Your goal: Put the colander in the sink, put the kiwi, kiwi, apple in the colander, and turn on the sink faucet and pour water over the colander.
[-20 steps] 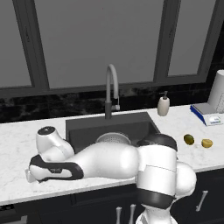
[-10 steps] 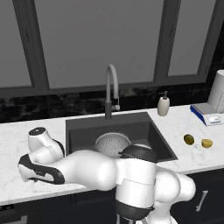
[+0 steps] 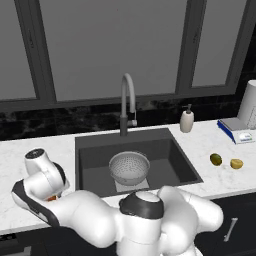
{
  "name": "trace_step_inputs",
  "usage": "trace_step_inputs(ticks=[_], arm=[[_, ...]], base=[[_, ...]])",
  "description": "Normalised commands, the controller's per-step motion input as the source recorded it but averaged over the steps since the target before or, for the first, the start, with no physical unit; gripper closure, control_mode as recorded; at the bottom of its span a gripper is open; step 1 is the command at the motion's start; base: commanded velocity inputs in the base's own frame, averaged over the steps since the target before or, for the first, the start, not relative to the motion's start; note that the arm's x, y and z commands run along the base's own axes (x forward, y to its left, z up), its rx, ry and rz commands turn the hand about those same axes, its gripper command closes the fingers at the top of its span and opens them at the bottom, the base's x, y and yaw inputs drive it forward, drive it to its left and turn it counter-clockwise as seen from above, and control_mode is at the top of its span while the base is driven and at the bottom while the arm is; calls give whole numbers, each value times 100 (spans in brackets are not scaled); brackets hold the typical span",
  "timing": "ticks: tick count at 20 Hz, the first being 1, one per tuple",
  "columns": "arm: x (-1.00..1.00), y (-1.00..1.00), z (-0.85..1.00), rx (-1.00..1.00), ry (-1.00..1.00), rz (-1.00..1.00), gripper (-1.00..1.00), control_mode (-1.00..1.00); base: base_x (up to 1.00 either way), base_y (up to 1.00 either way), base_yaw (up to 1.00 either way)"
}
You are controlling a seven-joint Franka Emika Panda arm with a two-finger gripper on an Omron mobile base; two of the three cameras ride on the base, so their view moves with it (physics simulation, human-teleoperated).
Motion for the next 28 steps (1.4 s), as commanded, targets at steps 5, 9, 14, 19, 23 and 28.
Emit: trace_step_inputs(ticks=[5, 9, 14, 19, 23, 28], arm=[[-1, -13, -34, 2, -8, 0, 100, -100], [-14, -74, -30, 17, -10, -1, 100, -100], [-39, -87, 67, 31, -20, -6, 100, -100], [-40, -100, 100, 17, -5, -11, 100, -100], [-37, -100, 100, 1, -5, -1, 100, -100], [-17, -100, 91, -3, -3, 0, 100, -100]], base=[[0, 0, 0], [0, 0, 0], [0, 0, 0], [0, 0, 0], [0, 0, 0], [0, 0, 0]])
